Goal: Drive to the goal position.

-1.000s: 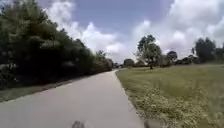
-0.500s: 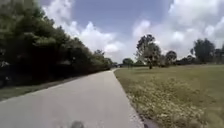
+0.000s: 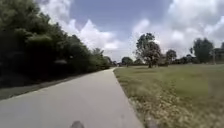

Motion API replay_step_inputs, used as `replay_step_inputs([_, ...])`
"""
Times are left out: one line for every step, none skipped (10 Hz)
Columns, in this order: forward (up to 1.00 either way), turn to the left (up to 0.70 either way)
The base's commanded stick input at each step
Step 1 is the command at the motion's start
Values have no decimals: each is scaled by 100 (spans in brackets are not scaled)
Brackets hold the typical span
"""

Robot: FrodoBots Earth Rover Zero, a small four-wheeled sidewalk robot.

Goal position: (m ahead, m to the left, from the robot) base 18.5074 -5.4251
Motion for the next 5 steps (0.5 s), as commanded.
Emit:
replay_step_inputs([85, 32])
replay_step_inputs([85, 25])
replay_step_inputs([85, 0])
replay_step_inputs([85, 0])
replay_step_inputs([85, 0])
